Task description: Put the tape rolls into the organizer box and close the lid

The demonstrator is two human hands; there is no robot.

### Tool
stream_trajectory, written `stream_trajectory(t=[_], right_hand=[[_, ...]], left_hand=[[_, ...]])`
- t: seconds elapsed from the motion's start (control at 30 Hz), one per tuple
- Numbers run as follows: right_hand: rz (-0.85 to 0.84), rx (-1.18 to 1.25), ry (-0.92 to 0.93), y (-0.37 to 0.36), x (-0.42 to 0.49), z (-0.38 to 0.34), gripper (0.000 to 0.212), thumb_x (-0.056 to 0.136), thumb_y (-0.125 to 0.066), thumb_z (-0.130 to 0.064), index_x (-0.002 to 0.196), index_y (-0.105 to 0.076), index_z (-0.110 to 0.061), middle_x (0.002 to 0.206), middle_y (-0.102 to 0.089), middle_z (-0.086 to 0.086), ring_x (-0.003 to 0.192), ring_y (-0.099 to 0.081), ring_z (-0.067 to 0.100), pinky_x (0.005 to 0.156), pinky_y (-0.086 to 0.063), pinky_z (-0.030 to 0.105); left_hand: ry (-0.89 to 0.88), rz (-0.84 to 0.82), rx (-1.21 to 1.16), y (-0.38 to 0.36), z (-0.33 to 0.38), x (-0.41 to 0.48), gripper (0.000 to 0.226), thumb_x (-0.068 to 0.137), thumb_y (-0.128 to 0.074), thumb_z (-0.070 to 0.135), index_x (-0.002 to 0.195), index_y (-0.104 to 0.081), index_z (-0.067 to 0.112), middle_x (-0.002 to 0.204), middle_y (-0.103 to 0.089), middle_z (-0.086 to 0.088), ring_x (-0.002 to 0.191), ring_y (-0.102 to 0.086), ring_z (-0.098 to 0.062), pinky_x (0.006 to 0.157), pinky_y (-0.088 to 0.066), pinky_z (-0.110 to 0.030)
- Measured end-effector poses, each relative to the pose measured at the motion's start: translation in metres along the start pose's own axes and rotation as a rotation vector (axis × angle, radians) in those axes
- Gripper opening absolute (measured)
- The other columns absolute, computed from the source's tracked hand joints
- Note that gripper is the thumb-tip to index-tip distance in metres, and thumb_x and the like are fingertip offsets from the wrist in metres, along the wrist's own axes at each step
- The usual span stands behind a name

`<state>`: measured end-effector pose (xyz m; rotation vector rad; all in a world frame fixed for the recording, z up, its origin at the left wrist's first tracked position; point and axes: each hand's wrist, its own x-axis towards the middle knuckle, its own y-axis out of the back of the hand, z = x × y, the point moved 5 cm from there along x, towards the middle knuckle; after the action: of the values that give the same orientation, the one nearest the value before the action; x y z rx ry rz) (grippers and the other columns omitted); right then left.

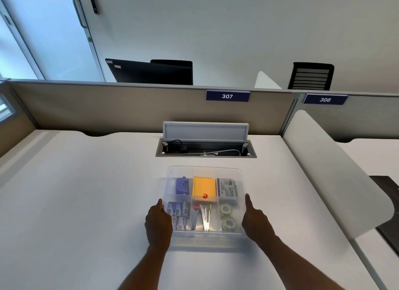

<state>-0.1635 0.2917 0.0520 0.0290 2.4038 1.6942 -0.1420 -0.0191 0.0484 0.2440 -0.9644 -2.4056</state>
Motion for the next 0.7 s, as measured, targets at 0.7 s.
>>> stream_trajectory(t=[0.7], right_hand=[[0.219, -0.243, 0.162, 0.008, 0.01, -0.008, 0.048, 0.074, -0.067, -0.008, 0.12, -0.062, 0.002, 0.081, -0.068, 0.015, 0.064, -0.065, 0.031, 0.05, -0.053, 0.036]], left_hand=[[-0.053, -0.055, 0.056, 0.0, 0.005, 0.003, 0.037, 0.097, -0.045, 0.014, 0.131, -0.05, 0.0, 0.133, -0.057, -0.019, 0.123, -0.054, -0.034, 0.106, -0.039, -0.043]])
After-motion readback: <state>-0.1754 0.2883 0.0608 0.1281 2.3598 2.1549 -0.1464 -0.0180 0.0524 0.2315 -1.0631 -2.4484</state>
